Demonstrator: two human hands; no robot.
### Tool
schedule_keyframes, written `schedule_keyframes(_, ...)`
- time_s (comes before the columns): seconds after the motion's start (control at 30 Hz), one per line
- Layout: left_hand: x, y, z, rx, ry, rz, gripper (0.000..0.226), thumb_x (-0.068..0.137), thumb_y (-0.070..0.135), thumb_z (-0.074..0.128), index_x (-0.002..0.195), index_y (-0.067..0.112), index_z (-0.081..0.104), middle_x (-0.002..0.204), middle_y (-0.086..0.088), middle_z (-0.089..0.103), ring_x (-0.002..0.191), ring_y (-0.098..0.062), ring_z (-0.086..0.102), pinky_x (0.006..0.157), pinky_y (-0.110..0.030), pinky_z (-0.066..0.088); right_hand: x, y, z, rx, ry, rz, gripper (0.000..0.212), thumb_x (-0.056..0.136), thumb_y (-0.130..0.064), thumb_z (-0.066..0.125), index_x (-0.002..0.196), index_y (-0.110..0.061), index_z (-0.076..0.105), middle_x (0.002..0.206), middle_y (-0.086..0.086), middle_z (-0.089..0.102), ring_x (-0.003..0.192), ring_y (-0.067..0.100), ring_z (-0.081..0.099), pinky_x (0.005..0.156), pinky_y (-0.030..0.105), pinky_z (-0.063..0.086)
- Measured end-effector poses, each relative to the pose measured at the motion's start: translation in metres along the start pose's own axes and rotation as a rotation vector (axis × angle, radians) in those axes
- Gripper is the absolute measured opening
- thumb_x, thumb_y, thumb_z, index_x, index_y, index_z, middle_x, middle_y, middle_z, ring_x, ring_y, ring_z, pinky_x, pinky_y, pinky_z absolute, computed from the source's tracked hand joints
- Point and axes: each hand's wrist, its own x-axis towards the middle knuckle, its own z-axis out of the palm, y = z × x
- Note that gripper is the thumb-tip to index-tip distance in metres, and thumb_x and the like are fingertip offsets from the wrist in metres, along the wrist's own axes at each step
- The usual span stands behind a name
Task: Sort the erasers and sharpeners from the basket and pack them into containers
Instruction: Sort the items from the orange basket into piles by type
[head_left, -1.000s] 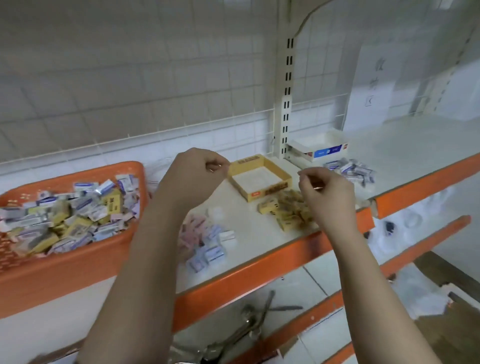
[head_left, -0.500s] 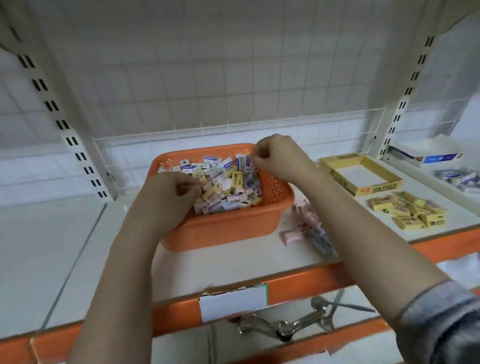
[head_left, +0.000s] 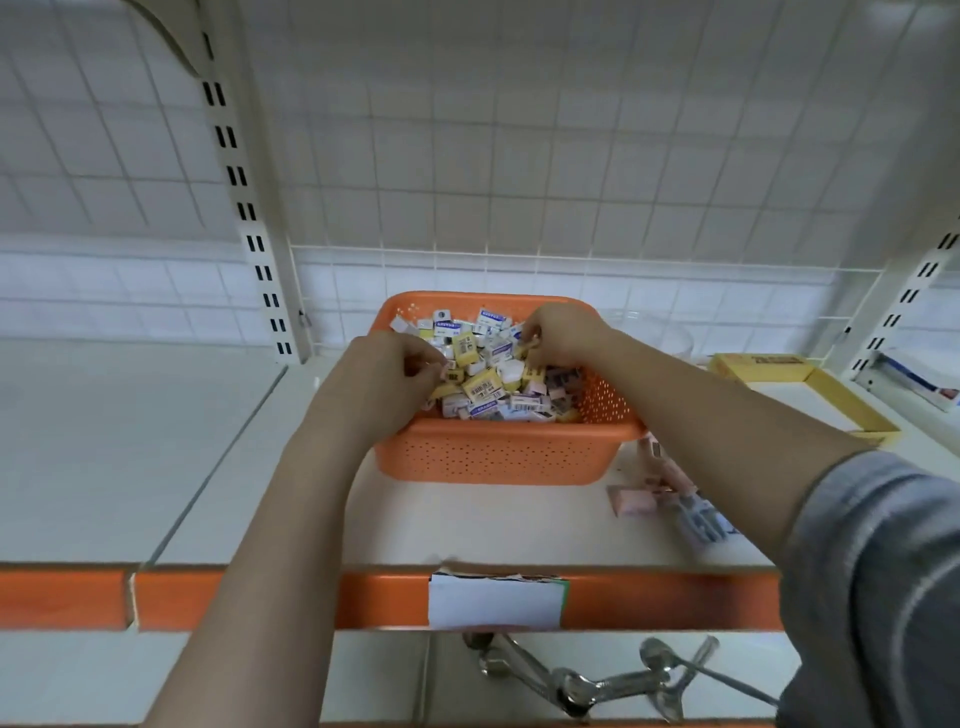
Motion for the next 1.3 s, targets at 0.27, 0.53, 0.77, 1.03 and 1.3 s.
schedule_keyframes(0.27, 0.053, 0.007, 0.007, 0.159, -0.153, 0.045, 0.025, 0.09, 0.016, 0.056, 0.111, 0.012, 0.069, 0.11, -0.002, 0.067, 0.091, -0.013, 0.059, 0.077, -0.021, 0.045, -0.017, 0.002, -0.017, 0.347, 0.122, 0.089, 0.024, 0.081, -0.011, 0.07, 0.105, -0.006, 0.069, 0.109, 0.01, 0.066, 0.093, 0.022, 0.063, 0.081, 0.033, 0.053)
schedule_keyframes(0.53, 0.103, 0.004, 0.034, 0.377, -0.323, 0.077, 0.062, 0.079, 0.036, 0.072, 0.134, 0.017, 0.049, 0.134, 0.0, 0.054, 0.121, -0.02, 0.05, 0.089, -0.028, 0.037, -0.088, 0.017, -0.019, 0.828, 0.52, 0.161, 0.011, 0.08, -0.019, 0.073, 0.088, -0.015, 0.067, 0.075, -0.007, 0.058, 0.065, 0.005, 0.053, 0.058, 0.013, 0.04)
schedule_keyframes(0.77, 0.101, 0.011, 0.036, 0.401, -0.261, 0.095, 0.052, 0.076, 0.036, 0.075, 0.122, 0.018, 0.06, 0.122, 0.0, 0.061, 0.106, -0.017, 0.056, 0.074, -0.028, 0.038, -0.128, 0.01, -0.001, 1.077, 0.706, 0.214, 0.01, 0.082, -0.016, 0.07, 0.084, -0.024, 0.065, 0.066, -0.014, 0.058, 0.062, -0.002, 0.056, 0.062, 0.016, 0.044)
schedule_keyframes(1.03, 0.06, 0.042, 0.017, -0.107, -0.112, 0.072, 0.05, 0.081, 0.02, 0.067, 0.129, 0.016, 0.056, 0.128, 0.0, 0.057, 0.1, -0.009, 0.052, 0.071, -0.009, 0.037, -0.149, 0.013, -0.002, 1.205, 0.848, 0.341, 0.015, 0.083, -0.013, 0.069, 0.089, -0.027, 0.068, 0.064, -0.017, 0.057, 0.069, 0.008, 0.057, 0.077, 0.041, 0.055)
schedule_keyframes(1.3, 0.015, 0.073, 0.035, -0.478, -0.13, 0.133, 0.026, 0.095, 0.027, 0.049, 0.081, 0.009, 0.063, 0.075, -0.024, 0.061, 0.064, -0.024, 0.058, 0.07, -0.03, 0.052, -0.182, 0.042, 0.001, 1.289, 0.939, 0.444, 0.014, 0.084, -0.013, 0.068, 0.098, -0.018, 0.068, 0.069, -0.012, 0.057, 0.066, 0.005, 0.059, 0.064, 0.023, 0.047)
